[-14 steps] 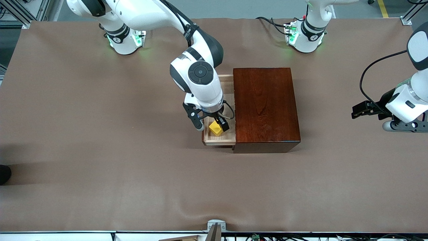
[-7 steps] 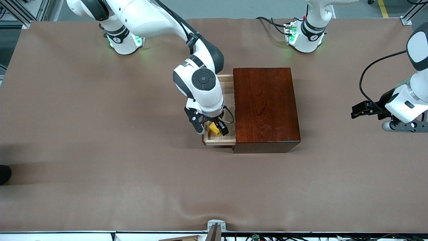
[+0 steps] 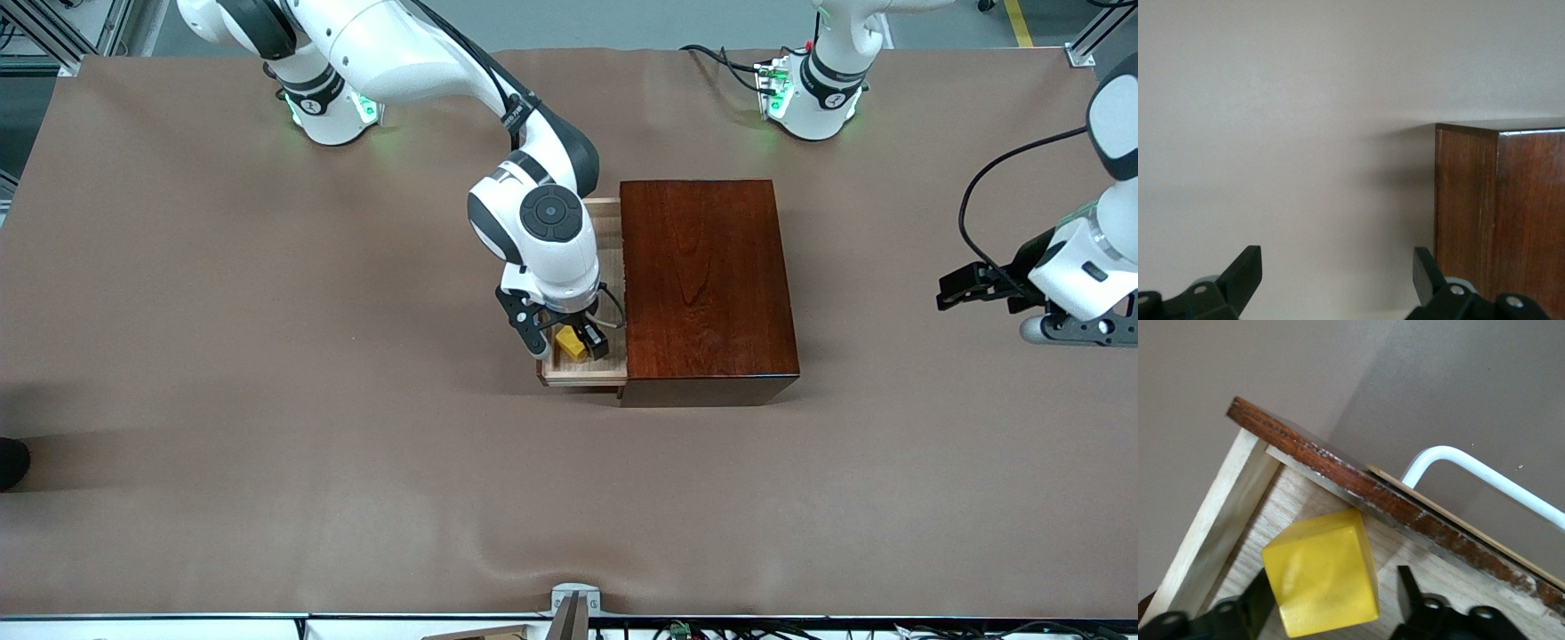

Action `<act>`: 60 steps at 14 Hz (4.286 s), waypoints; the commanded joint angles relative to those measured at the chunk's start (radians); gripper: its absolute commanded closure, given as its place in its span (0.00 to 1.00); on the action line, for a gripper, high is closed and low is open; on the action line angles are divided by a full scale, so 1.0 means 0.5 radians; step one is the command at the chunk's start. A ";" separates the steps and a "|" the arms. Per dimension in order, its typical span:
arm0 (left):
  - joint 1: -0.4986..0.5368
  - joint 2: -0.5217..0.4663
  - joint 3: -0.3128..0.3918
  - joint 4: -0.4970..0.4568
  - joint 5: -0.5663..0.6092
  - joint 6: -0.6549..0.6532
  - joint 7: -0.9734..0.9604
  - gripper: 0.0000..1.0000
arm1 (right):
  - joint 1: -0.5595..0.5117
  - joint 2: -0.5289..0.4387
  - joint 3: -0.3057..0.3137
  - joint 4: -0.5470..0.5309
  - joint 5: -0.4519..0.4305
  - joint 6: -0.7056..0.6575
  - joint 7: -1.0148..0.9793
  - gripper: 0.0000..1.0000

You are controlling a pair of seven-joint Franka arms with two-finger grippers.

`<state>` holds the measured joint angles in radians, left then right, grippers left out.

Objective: Open drawer, take yellow block, close drawer
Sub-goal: 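Close the right gripper on the yellow cube, then lift the cube out with the right gripper while the left gripper returns, then set the cube on the table with the right gripper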

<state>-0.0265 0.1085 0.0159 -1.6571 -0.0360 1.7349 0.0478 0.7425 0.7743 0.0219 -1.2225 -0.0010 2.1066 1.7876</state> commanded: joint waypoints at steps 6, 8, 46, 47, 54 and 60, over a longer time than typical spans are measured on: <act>0.010 -0.165 -0.023 0.102 0.084 -0.261 0.036 0.00 | -0.003 -0.036 0.002 0.104 -0.032 -0.206 -0.010 0.87; -0.005 -0.156 -0.023 0.105 0.087 -0.261 0.018 0.00 | 0.000 -0.045 0.011 0.199 -0.013 -0.362 -0.010 0.86; -1.048 0.731 -0.707 0.584 0.176 0.147 -3.687 0.00 | -2.071 -0.586 -0.016 -1.540 0.060 0.585 -4.057 0.84; -1.085 0.767 -0.707 0.596 0.192 0.217 -3.761 0.00 | -2.077 -0.576 -0.022 -1.540 0.054 0.594 -4.057 0.79; -1.330 1.028 -0.670 0.697 0.428 0.586 -4.408 0.00 | -2.077 -0.552 -0.096 -1.534 0.054 0.570 -4.029 0.00; -1.689 1.148 -0.266 0.765 0.422 0.807 -4.838 0.00 | -2.016 -0.619 -0.093 -1.185 0.054 0.037 -4.023 0.00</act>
<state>-0.8136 0.6484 -0.1770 -1.3201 0.1471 2.1118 -2.2785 -0.2729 0.4862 -0.0324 -1.9084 0.0352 2.2528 -0.2289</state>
